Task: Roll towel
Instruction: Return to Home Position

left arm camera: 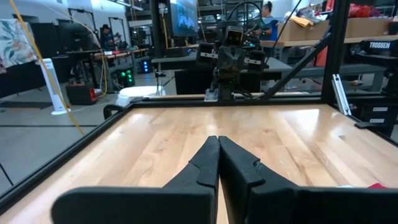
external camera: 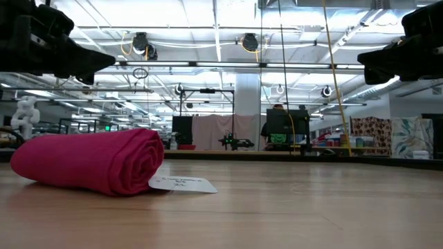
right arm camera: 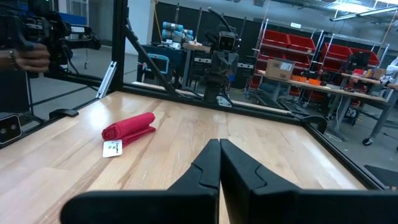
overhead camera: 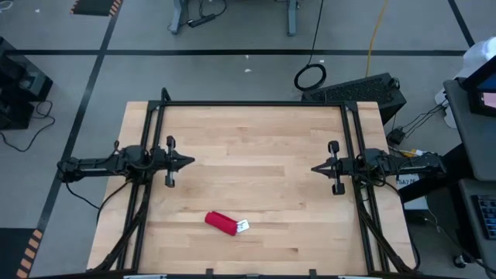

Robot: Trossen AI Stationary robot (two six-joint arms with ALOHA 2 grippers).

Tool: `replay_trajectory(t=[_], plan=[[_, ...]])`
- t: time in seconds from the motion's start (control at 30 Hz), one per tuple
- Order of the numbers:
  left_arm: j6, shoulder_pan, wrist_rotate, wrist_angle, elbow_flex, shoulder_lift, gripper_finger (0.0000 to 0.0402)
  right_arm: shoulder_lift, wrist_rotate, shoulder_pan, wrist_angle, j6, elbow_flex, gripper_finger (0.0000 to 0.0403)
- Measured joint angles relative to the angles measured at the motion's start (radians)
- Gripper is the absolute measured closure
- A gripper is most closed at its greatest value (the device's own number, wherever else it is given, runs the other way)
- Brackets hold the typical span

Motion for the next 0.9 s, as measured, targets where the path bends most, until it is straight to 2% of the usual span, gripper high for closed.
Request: replay_trajectory(t=[0.2, 0.9], plan=[[0.0, 0.0, 0.0, 0.001, 0.0, 0.0, 0.0373, 0.0, 0.0, 0.0, 0.0, 0.0, 0.0, 0.0403], [0.003, 0.0, 0.0, 0.004, 0.0, 0.0, 0.037, 0.0, 0.0, 0.0, 0.0, 0.0, 0.0, 0.0403]])
